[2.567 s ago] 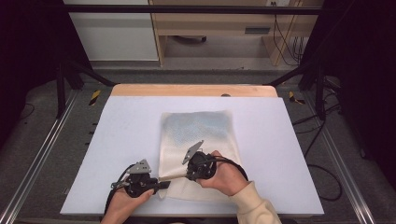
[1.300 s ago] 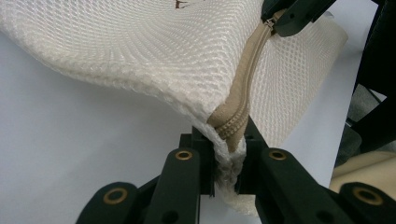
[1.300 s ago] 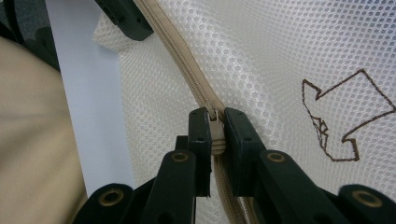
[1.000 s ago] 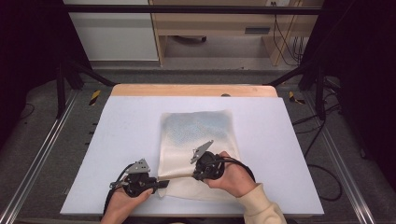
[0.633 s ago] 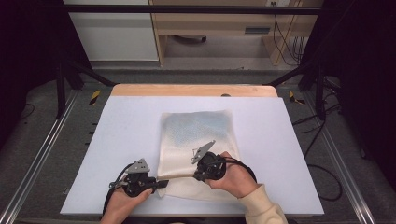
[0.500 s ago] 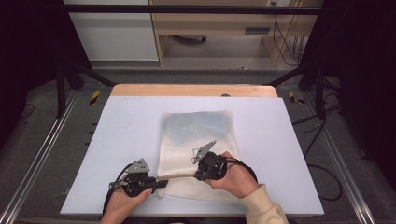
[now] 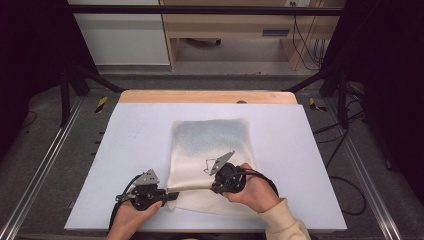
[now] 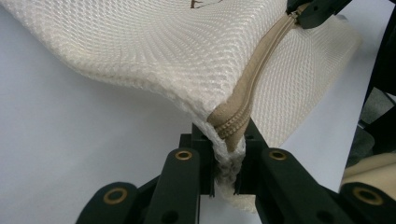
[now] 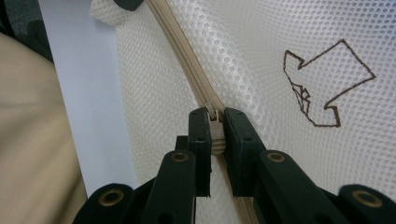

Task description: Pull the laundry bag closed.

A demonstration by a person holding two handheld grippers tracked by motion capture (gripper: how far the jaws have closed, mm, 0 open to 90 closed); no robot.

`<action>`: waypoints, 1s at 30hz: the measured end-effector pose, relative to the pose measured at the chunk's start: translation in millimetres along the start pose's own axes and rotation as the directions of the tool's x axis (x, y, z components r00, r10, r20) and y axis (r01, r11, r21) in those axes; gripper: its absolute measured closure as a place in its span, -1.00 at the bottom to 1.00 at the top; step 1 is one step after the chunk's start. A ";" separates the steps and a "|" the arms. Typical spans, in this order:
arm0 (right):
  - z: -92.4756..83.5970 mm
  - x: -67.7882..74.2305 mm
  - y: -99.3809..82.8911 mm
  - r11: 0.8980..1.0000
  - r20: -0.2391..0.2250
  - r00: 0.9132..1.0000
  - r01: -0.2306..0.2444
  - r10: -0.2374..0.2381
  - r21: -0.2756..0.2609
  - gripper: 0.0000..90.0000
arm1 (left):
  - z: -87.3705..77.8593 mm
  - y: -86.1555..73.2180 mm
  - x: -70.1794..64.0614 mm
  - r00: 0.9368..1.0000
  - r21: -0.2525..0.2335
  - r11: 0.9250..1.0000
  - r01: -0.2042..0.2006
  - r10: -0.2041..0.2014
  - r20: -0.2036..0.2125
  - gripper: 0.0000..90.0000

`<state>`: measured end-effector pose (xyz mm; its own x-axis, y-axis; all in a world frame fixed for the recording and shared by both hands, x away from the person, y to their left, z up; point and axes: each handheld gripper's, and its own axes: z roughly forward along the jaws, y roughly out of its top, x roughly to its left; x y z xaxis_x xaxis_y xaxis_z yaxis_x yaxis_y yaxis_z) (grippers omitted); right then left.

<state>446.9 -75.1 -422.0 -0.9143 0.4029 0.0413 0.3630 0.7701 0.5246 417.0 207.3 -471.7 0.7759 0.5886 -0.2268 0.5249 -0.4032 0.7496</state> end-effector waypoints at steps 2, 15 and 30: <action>-1.2 -1.2 -2.2 1.000 0.001 1.000 -0.003 0.003 0.000 0.82 | -0.8 0.3 0.3 1.000 -0.004 1.000 0.001 -0.001 -0.002 0.81; -5.1 -3.5 -8.7 1.000 0.007 1.000 -0.015 0.015 0.001 0.82 | -3.6 0.4 0.8 1.000 -0.008 1.000 -0.001 0.001 -0.007 0.81; -10.8 -5.5 -18.3 1.000 0.014 0.999 -0.030 0.030 0.000 0.82 | -6.3 0.3 1.0 1.000 -0.011 1.000 0.000 0.000 -0.012 0.81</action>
<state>443.4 -96.8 -422.6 -0.9004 0.4326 0.0455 0.3905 0.7577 0.5228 415.7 212.2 -467.8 0.7715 0.5972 -0.2193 0.5210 -0.3954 0.7564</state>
